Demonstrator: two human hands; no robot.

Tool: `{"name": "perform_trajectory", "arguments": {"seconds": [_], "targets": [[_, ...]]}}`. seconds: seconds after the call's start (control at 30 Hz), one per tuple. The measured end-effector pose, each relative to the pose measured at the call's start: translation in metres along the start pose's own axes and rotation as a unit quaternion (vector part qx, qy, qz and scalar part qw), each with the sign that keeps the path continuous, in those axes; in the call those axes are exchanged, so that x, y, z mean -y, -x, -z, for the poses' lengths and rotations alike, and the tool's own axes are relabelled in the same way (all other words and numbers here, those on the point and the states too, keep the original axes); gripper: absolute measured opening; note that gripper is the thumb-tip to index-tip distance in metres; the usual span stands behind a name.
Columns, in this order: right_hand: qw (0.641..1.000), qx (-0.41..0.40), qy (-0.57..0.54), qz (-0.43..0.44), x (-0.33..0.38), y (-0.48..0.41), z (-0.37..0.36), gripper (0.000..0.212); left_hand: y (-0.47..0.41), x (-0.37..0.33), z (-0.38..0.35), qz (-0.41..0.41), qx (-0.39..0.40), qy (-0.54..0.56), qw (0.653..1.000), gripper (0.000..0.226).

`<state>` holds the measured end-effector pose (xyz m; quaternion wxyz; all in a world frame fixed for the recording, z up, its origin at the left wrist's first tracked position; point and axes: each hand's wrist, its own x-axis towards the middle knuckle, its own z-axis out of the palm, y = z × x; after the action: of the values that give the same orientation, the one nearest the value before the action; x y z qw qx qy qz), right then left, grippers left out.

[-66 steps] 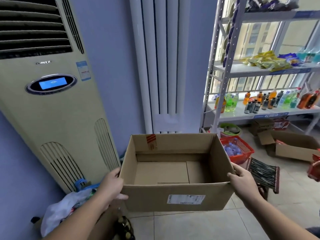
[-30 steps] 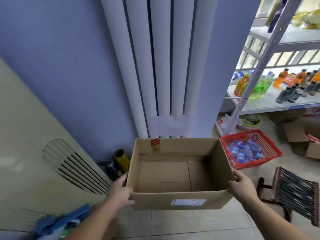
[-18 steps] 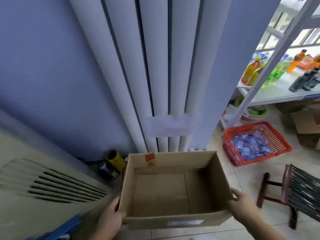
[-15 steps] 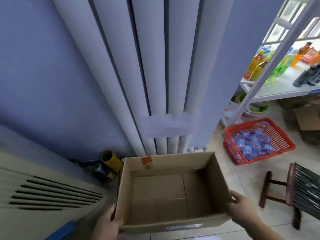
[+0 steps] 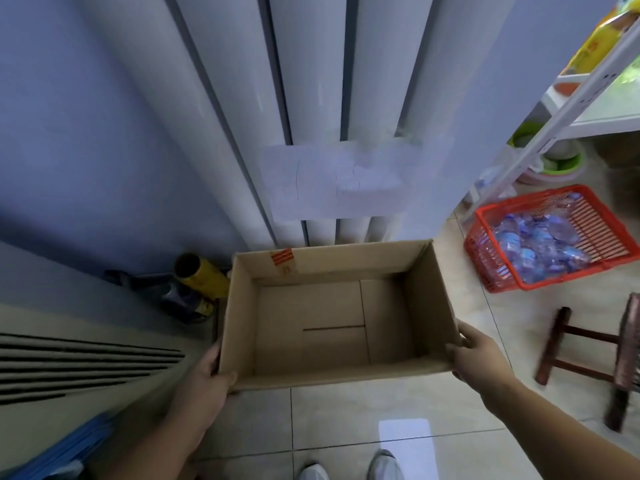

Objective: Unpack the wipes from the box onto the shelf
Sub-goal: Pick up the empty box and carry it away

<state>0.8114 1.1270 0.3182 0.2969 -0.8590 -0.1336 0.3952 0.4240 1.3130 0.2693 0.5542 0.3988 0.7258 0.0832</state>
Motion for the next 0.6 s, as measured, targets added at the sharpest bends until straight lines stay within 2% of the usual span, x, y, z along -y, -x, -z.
{"name": "perform_trajectory", "arguments": {"seconds": [0.2,0.37,0.5,0.6], "targets": [[1.0,0.002,-0.025,0.017,-0.011,-0.028,-0.011,0.065,-0.022,0.001,-0.012,-0.036,0.016,-0.009,0.999,0.074],[0.999,0.009,-0.026,0.026,-0.008,-0.04,-0.012,0.064,-0.024,-0.002,-0.016,-0.057,0.008,0.02,0.998,0.066],[0.999,0.014,-0.039,0.02,-0.009,-0.039,-0.012,0.05,-0.018,-0.01,-0.017,-0.066,0.002,0.008,0.998,0.065],[0.999,0.01,-0.042,0.02,-0.01,-0.037,-0.011,0.037,-0.016,-0.012,-0.014,-0.066,-0.023,0.007,0.998,0.056]]}}
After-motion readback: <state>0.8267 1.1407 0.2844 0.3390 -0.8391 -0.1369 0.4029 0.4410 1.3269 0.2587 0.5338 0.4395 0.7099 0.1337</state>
